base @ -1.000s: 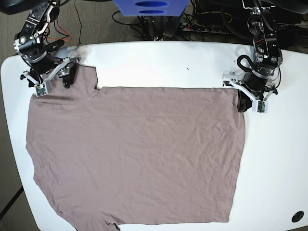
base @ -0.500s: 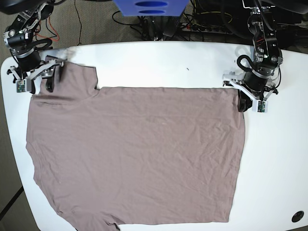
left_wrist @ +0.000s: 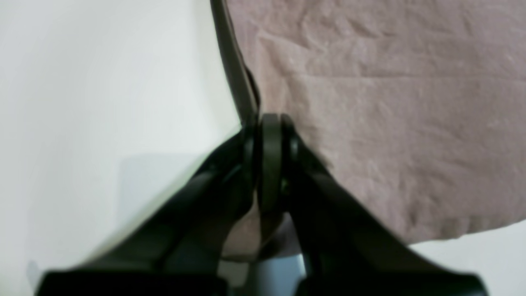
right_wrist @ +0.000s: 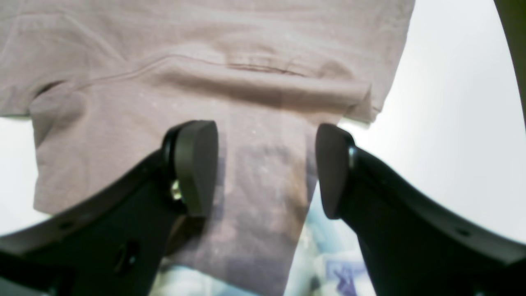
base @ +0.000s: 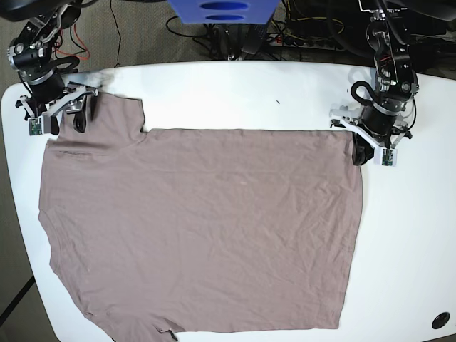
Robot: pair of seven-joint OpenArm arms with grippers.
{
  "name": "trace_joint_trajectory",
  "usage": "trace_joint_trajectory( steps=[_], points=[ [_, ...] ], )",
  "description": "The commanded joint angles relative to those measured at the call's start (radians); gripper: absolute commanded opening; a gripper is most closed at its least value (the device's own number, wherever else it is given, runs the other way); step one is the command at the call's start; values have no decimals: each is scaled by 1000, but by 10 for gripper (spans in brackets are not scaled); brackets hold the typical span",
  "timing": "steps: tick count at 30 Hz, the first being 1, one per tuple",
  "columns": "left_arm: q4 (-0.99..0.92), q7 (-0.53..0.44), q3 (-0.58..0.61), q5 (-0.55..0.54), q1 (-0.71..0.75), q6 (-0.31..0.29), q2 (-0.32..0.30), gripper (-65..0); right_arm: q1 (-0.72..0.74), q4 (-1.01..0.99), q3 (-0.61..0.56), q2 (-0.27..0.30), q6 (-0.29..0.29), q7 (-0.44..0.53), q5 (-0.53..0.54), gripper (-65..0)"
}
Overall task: Fold the T-shirt properly
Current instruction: 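Slide the right gripper outward along the shirt edge, away from the left gripper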
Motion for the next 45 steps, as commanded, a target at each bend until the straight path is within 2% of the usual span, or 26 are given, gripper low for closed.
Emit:
trace_joint_trajectory(
  steps=[1, 17, 23, 27, 29, 33, 45],
  points=[
    [7, 47, -2, 13, 17, 8, -4, -647, -1, 3, 5, 1, -2, 0, 7, -285],
    [12, 38, 1, 7, 20, 3, -4, -649, 43, -81, 40, 7, -2, 2, 14, -282],
    [12, 32, 0, 6, 20, 6, -6, -650, 104, -221, 106, 35, -2, -2, 33, -281],
    [11, 32, 0, 4, 21, 4, -7, -650, 113, -277, 123, 56, -2, 4, 60, -280],
    [13, 25, -2, 3, 24, 3, -9, -650, 113, -316, 140, 83, -2, 9, 92, -281],
    [13, 25, -1, 4, 24, 3, -9, -650, 108, -335, 139, 92, -2, 11, 106, -281],
    [15, 24, -1, 6, 31, 7, -9, -650, 111, -335, 105, 63, -2, -2, 78, -285]
  ],
)
